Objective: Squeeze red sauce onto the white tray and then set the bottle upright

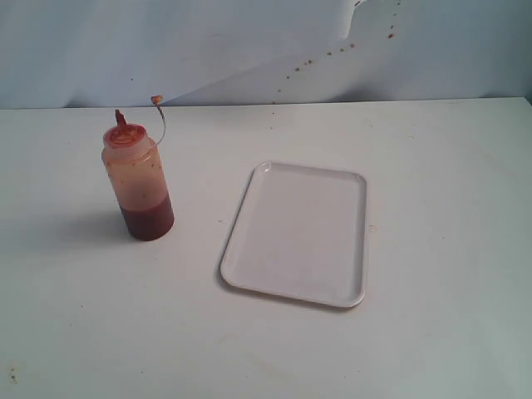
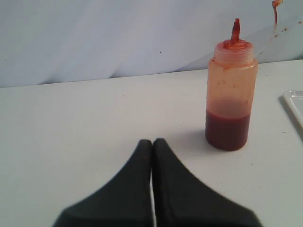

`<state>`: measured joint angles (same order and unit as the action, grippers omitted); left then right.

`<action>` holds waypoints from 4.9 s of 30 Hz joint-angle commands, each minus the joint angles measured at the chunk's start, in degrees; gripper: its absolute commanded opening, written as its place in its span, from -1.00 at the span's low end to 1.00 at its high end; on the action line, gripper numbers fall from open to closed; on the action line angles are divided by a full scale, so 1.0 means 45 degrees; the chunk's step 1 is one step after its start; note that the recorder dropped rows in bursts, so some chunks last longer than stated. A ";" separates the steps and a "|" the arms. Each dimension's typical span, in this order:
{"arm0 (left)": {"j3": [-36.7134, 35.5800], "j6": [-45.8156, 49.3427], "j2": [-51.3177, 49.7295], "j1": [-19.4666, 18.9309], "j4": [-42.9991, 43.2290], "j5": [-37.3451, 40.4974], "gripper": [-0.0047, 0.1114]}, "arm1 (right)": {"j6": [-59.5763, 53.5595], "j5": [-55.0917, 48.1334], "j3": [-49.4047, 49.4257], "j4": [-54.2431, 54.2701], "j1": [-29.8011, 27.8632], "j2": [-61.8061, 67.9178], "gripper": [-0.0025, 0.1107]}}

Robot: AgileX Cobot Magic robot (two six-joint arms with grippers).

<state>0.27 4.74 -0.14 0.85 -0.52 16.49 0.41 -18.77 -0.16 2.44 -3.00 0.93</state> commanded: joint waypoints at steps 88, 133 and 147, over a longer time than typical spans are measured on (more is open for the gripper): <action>0.5086 -0.1054 -2.5420 0.0089 0.7201 -1.8426 0.86 | -0.0001 0.0023 0.0036 0.0028 -0.0081 0.0051 -0.96; 1.0090 -0.1995 -2.9027 0.0089 0.8579 -1.8017 0.86 | -0.0001 0.0023 0.0036 0.0028 -0.0081 0.0051 -0.96; 1.0090 -0.1995 -2.9027 0.0089 0.8535 -1.7992 0.58 | -0.0001 0.0023 0.0036 0.0028 -0.0081 0.0051 -0.96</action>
<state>45.45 -3.72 -130.72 0.95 37.92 -63.83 0.41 -18.77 -0.16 2.44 -3.00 0.93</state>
